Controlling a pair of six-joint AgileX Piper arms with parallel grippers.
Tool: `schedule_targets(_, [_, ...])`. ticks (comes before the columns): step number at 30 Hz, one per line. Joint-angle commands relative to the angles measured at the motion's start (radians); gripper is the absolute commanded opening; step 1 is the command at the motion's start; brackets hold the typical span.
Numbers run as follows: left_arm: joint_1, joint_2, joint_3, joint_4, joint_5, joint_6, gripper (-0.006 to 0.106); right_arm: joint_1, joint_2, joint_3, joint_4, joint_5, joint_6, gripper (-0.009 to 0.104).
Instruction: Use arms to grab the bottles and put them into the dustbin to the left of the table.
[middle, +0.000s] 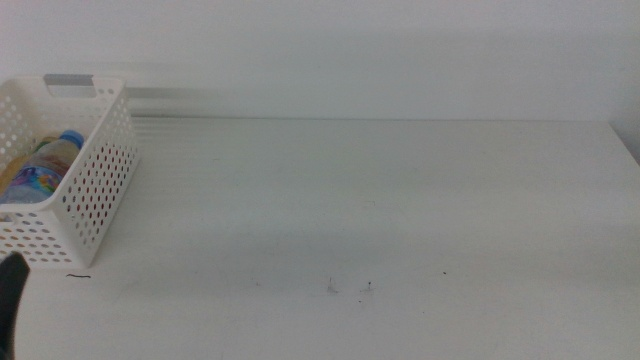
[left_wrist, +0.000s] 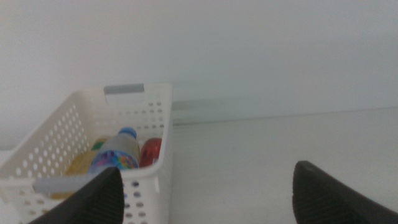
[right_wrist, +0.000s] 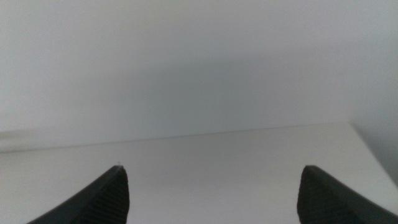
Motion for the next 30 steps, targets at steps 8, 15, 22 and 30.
schedule_targets(8, [0.002, -0.146, 0.186, -0.015, -0.072, -0.005, 0.091, -0.101, -0.197, 0.156, -0.007, -0.026, -0.007, 0.088])
schedule_targets(15, [0.002, -0.146, 0.225, -0.001, -0.054, -0.003, 0.091, -0.130, -0.255, 0.218, -0.023, -0.009, -0.007, 0.088])
schedule_targets(22, [0.002, -0.146, 0.225, 0.022, -0.062, -0.003, 0.091, -0.130, -0.255, 0.218, -0.048, -0.008, -0.007, 0.088])
schedule_targets(30, [0.002, -0.146, 0.225, 0.022, -0.065, -0.003, 0.091, -0.130, -0.255, 0.218, -0.048, -0.008, -0.007, 0.088])
